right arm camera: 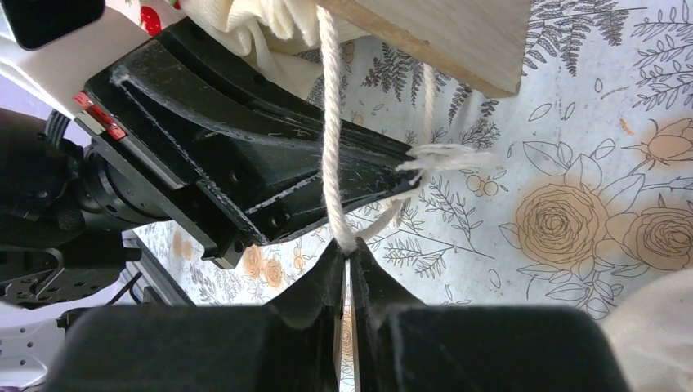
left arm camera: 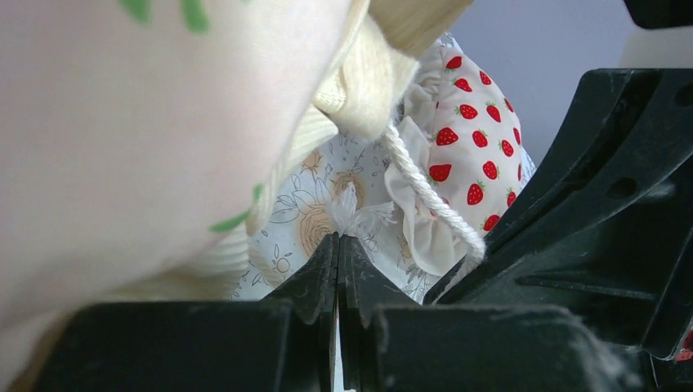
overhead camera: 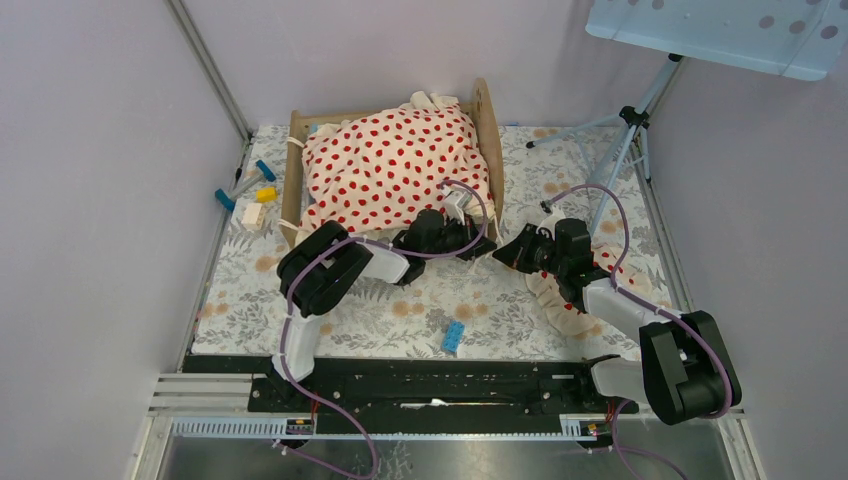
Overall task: Set up the pet bed
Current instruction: Tie the ropes to the bed frame.
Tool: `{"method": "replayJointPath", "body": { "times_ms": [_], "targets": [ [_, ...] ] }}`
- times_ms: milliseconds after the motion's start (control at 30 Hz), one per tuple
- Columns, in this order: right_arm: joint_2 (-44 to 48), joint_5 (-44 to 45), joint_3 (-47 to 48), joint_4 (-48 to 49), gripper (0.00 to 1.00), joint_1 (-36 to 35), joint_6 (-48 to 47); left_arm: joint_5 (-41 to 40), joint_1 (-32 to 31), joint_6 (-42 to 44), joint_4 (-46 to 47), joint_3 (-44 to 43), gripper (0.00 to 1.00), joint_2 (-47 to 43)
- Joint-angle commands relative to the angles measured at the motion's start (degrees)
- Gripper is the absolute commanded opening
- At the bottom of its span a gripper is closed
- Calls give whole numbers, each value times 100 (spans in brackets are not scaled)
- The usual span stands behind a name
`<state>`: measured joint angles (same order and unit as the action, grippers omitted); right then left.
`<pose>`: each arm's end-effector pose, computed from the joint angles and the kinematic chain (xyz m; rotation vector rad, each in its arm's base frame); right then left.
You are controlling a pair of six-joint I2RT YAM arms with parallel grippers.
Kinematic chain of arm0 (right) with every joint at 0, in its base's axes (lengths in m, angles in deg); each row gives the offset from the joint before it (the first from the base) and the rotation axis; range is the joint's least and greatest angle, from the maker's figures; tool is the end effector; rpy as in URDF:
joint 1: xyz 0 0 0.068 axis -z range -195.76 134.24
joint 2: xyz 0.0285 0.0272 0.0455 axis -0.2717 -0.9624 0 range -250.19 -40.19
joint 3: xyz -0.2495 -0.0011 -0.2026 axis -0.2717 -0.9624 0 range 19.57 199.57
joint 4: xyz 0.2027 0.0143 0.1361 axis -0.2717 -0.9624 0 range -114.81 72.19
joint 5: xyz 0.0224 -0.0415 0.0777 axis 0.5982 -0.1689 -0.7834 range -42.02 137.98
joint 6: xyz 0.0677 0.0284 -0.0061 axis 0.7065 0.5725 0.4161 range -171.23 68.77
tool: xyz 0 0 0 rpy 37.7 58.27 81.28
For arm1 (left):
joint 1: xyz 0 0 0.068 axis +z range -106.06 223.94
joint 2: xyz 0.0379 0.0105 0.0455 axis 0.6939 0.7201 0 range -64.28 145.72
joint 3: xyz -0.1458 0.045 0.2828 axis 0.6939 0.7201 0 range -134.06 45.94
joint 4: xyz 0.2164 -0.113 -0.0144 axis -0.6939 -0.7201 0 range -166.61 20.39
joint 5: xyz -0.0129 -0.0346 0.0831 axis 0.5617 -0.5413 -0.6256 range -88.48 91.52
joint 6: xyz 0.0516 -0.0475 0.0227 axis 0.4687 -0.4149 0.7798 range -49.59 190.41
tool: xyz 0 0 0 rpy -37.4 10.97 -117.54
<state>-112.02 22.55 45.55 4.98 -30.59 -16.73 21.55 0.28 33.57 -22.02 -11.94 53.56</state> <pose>0.2276 0.0876 0.2400 0.0489 2.0688 0.9844 0.3189 -0.3335 0.1965 0.3938 1.9360 -1.2805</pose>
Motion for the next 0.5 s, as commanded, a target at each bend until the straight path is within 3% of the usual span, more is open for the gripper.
{"method": "replayJointPath", "body": {
  "times_ms": [0, 233, 467],
  "targets": [
    [58, -213, 31, 248, 9, 30, -115, 384, -17, 110, 60, -291, 0, 137],
    [42, -193, 15, 260, 14, 33, -109, 762, -33, 241, -130, -462, 0, 245],
    [273, 330, 23, -150, 38, 31, -210, 957, -46, 248, -126, -394, 0, 324]
  ]
}}
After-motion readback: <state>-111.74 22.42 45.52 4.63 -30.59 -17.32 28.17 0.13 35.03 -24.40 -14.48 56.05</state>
